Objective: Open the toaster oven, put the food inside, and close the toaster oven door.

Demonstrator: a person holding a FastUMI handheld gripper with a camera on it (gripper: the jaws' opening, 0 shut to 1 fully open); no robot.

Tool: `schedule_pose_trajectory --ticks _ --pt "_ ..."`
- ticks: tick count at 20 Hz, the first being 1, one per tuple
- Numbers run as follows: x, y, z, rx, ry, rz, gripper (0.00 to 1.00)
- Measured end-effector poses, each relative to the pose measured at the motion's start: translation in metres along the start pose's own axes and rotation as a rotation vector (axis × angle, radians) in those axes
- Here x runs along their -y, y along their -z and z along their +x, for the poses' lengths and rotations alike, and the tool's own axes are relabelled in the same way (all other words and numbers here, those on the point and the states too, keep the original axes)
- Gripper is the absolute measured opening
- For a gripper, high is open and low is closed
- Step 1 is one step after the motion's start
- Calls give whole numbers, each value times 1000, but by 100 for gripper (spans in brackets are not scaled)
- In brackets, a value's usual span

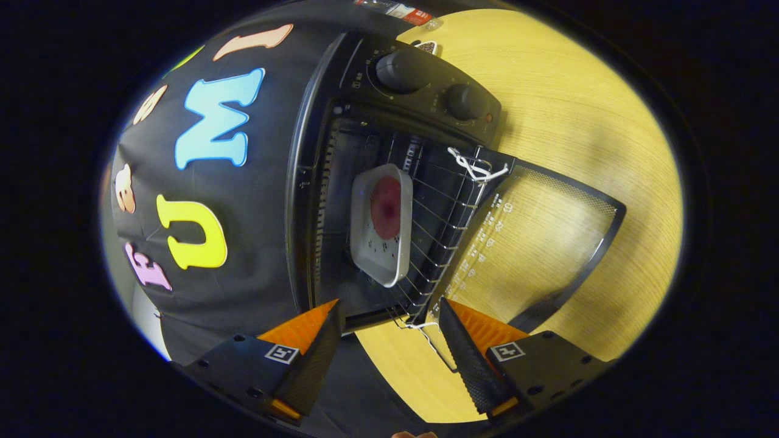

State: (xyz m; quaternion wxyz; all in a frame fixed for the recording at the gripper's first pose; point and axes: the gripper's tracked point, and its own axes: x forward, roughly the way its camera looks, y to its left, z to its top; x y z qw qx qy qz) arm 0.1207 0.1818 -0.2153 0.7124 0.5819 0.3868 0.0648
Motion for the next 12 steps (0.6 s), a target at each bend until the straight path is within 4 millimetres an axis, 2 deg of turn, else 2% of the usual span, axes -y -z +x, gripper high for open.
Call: schedule_pose_trajectory --ticks 2,5,8,12 --pt "8 8 -8 -14 19 -67 98" --pt "23 34 -17 -83 69 -182 98" --pt "31 45 -24 -81 97 -309 98" --pt "65 71 -28 -152 194 -454 98"
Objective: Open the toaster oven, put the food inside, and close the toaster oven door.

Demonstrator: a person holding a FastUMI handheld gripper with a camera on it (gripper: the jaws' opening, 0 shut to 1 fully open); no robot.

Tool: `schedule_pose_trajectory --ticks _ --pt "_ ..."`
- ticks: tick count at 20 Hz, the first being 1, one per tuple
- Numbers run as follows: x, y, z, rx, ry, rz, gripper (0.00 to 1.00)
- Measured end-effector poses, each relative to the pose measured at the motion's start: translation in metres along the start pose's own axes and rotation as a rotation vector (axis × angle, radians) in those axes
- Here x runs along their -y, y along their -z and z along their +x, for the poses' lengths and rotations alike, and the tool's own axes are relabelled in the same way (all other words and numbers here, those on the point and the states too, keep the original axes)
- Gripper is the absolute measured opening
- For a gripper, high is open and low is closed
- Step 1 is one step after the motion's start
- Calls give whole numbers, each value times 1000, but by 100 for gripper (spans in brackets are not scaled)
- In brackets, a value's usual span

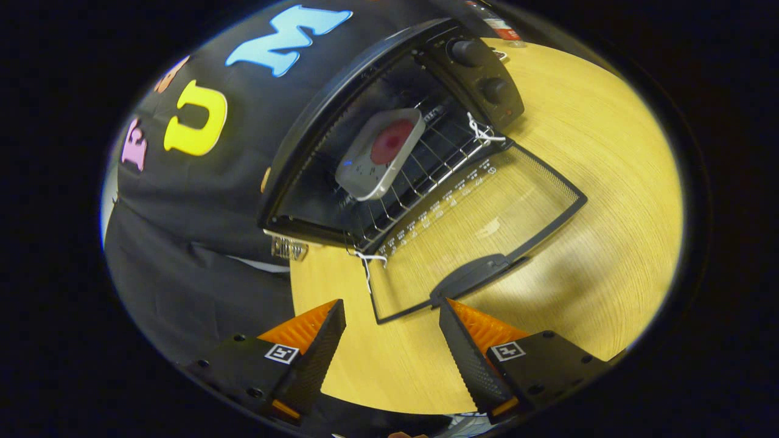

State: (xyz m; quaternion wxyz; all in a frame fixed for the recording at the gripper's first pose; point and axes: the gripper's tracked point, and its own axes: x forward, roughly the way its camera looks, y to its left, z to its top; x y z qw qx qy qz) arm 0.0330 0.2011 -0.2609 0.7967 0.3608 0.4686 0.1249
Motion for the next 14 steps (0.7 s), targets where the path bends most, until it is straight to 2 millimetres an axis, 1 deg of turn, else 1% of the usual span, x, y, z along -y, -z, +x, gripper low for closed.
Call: schedule_pose_trajectory --ticks 3,5,10,12,14 --pt "6 18 1 -22 41 -90 98" --pt "12 25 1 -37 82 -184 98" --pt "47 29 -3 -60 268 -508 98" --pt "55 27 -2 -57 308 -576 98" --pt "67 23 -3 -55 364 -595 98"
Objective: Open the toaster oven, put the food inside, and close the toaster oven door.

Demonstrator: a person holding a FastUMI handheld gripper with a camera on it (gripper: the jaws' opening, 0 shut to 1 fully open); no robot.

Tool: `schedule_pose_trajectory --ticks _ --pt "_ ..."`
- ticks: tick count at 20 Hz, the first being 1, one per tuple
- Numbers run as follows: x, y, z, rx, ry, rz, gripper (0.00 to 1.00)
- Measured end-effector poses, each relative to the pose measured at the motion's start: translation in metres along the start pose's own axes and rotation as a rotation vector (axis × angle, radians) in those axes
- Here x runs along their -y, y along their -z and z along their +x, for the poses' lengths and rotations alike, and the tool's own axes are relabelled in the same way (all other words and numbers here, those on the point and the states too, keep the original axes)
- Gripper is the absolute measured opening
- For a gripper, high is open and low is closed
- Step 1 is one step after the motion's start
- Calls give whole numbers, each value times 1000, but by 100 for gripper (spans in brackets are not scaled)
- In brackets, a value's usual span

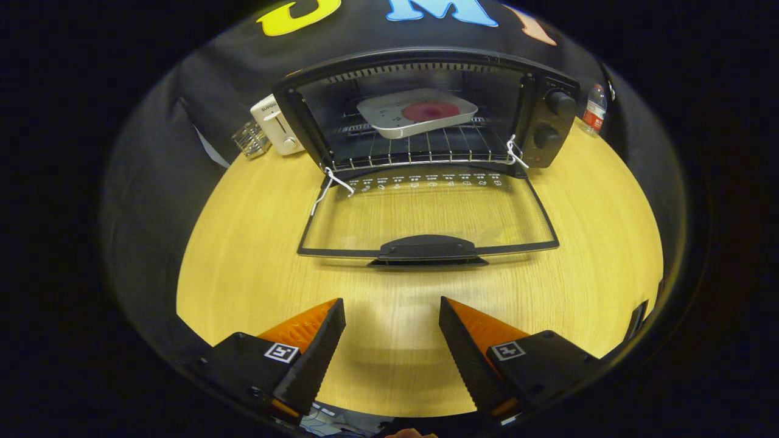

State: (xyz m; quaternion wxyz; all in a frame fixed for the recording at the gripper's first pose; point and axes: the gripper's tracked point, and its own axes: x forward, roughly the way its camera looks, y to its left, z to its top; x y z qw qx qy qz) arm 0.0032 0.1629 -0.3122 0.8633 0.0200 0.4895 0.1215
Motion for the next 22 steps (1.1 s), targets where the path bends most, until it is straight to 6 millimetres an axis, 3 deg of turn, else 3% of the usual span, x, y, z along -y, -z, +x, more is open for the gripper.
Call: schedule_pose_trajectory --ticks 8,22 --pt "36 -7 15 -8 129 -7 99" --pt "42 -17 37 -8 183 -62 99"
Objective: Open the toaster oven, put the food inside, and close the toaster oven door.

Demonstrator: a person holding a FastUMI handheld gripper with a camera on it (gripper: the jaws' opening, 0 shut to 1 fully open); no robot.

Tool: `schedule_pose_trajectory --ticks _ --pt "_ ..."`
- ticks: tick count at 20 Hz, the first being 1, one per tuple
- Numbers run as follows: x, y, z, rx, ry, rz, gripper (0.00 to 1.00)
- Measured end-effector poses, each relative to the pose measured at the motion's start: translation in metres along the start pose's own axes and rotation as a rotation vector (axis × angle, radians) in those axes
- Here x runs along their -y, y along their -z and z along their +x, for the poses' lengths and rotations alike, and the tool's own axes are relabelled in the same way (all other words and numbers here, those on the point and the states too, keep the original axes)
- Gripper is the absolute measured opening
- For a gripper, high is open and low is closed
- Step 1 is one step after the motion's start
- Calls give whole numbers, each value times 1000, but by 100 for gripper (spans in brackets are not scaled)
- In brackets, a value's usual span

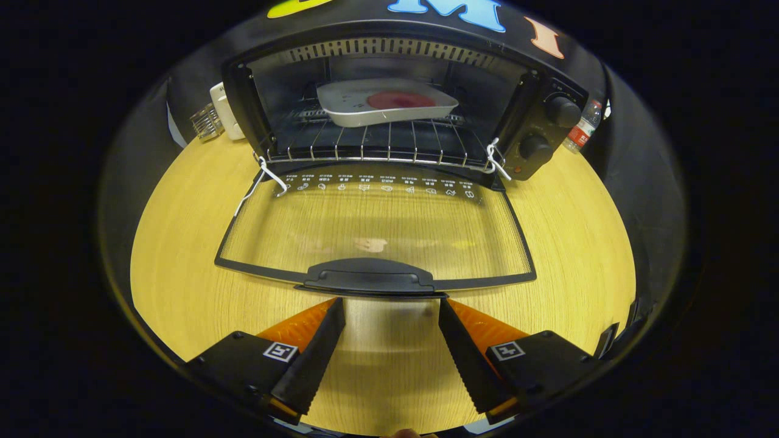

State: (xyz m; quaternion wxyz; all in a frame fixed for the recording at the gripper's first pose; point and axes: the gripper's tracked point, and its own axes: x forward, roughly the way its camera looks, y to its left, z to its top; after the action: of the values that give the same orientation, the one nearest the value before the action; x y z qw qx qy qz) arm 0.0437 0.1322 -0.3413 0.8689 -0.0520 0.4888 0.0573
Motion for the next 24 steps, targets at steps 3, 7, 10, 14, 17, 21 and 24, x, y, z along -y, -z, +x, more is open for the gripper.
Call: schedule_pose_trajectory --ticks 3,7,10,14,17,21,24 --pt "1 -2 0 1 2 17 99" --pt "1 -5 -8 25 3 37 99" --pt "2 -10 -21 85 16 15 99" --pt "5 -26 -48 188 33 -16 99" --pt "5 -46 -69 288 36 -42 99" --pt "11 -92 -104 429 11 28 98" --pt "21 -130 -145 570 20 46 97"
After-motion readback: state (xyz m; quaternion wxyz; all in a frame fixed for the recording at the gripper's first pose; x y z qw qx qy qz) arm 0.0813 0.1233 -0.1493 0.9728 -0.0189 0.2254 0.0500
